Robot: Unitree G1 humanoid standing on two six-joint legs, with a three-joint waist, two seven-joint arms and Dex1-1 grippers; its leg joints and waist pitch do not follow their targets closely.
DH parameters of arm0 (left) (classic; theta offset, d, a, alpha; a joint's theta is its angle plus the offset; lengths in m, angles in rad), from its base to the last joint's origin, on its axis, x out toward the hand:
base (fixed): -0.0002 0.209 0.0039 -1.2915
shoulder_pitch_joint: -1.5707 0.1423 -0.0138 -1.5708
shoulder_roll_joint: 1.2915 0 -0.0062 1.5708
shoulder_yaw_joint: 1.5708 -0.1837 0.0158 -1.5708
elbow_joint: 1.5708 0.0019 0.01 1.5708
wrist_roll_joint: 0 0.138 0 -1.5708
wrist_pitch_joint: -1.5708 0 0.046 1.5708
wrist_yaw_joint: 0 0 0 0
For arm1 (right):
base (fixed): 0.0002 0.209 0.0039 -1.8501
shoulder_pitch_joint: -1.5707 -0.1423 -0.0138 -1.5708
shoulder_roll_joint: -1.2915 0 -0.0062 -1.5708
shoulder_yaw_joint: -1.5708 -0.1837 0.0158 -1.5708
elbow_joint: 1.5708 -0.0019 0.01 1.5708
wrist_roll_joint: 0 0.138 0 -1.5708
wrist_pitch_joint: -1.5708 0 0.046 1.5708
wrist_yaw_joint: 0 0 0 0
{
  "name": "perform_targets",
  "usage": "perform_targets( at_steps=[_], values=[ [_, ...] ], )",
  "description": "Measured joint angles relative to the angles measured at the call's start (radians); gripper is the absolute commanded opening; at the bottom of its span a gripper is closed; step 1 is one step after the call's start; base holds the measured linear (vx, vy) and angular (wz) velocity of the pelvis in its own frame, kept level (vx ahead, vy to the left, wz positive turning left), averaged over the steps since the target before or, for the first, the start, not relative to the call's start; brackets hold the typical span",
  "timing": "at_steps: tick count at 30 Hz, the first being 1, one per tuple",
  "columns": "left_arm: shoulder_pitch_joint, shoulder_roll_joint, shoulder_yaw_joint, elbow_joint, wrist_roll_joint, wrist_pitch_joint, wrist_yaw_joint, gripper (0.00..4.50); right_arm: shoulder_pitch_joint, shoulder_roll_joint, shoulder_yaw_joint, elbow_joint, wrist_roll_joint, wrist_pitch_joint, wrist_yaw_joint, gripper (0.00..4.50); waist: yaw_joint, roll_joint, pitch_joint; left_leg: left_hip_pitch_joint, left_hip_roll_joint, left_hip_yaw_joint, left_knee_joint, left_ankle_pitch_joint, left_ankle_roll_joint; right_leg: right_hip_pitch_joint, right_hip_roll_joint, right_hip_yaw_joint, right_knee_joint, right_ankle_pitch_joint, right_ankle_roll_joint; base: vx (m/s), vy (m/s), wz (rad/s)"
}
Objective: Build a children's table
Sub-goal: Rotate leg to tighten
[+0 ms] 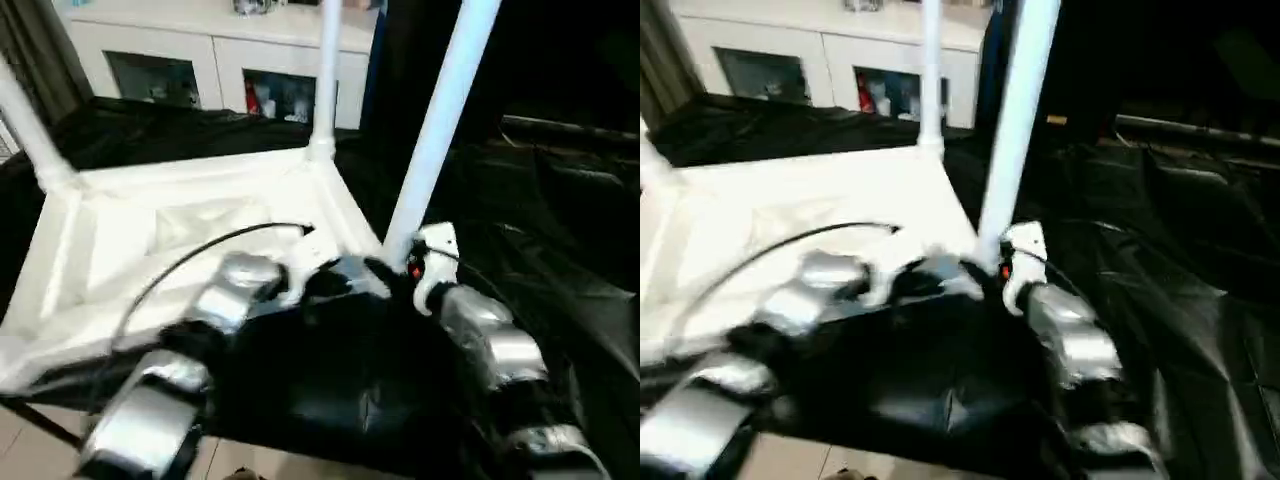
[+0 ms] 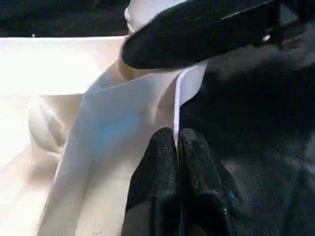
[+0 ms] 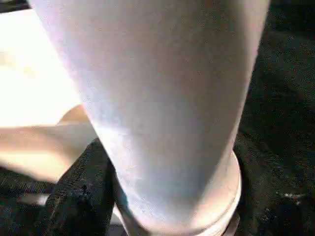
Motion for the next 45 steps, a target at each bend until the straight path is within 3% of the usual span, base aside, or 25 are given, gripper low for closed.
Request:
perform_targets(
  at_steps=[4,10,11,20,23,27,34,45],
  values=[
    [-0.023,-0.035,0.002,0.044,0.013,-0.003,0.066,0.00,-0.039,0.031,-0.017,0.060,-0.018,-0.029,-0.103,2.77,-0.001,0.001,-0.001,0.000,0.000,0.000,0.000,0.000,0.000,0.000,0.000,0.000,-0.001,0.000,0.000,0.000,0.000,0.00],
    [-0.031,-0.034,-0.002,0.066,0.018,-0.039,0.068,0.00,-0.040,0.028,-0.017,0.075,-0.040,-0.067,-0.084,2.77,0.001,0.002,-0.001,0.000,-0.001,0.000,-0.002,0.000,0.000,0.000,0.000,0.000,-0.002,0.001,0.000,0.000,0.000,0.00],
    [-0.031,-0.031,-0.003,0.066,0.018,-0.043,0.063,0.00,-0.039,0.023,-0.016,0.075,-0.040,-0.070,-0.073,3.33,0.002,0.002,-0.001,0.000,-0.001,0.000,-0.002,0.000,0.000,0.000,0.000,0.000,-0.002,0.002,0.000,0.000,0.000,0.00],
    [0.003,0.062,-0.008,0.027,0.000,-0.132,-0.099,0.00,0.046,-0.141,0.083,-0.028,-0.030,-0.099,0.282,4.12,0.002,0.001,-0.001,0.000,0.002,0.000,-0.006,0.000,0.000,-0.002,0.000,-0.004,0.000,0.007,-0.002,0.000,0.000,0.00],
    [0.022,0.106,-0.009,-0.006,-0.017,-0.149,-0.193,0.00,0.069,-0.210,0.122,-0.076,-0.022,-0.099,0.414,4.12,0.002,0.002,-0.001,-0.001,0.003,0.000,-0.006,0.000,0.000,-0.002,0.000,-0.006,0.000,0.006,-0.002,0.000,0.000,0.00],
    [0.056,0.152,-0.012,-0.069,-0.057,-0.141,-0.322,0.00,0.080,-0.247,0.125,-0.107,0.010,-0.099,0.512,4.12,0.003,0.003,-0.001,-0.005,0.003,0.000,-0.006,0.000,0.000,-0.004,0.000,-0.007,0.000,0.004,-0.002,0.000,0.000,0.00],
    [0.073,0.170,-0.012,-0.096,-0.070,-0.131,-0.387,0.00,0.080,-0.257,0.145,-0.129,0.016,-0.097,0.583,4.12,0.006,0.003,-0.001,-0.007,0.004,0.001,-0.005,0.000,0.000,-0.006,0.000,-0.008,0.002,0.002,-0.006,0.000,0.000,0.00],
    [0.084,0.183,-0.011,-0.120,-0.079,-0.101,-0.400,0.00,0.080,-0.263,0.162,-0.129,0.034,-0.087,0.625,3.04,0.004,0.003,0.000,-0.006,0.004,0.000,-0.004,0.000,0.000,-0.006,0.000,-0.008,0.002,0.002,-0.006,0.000,0.000,0.00]
  ],
)
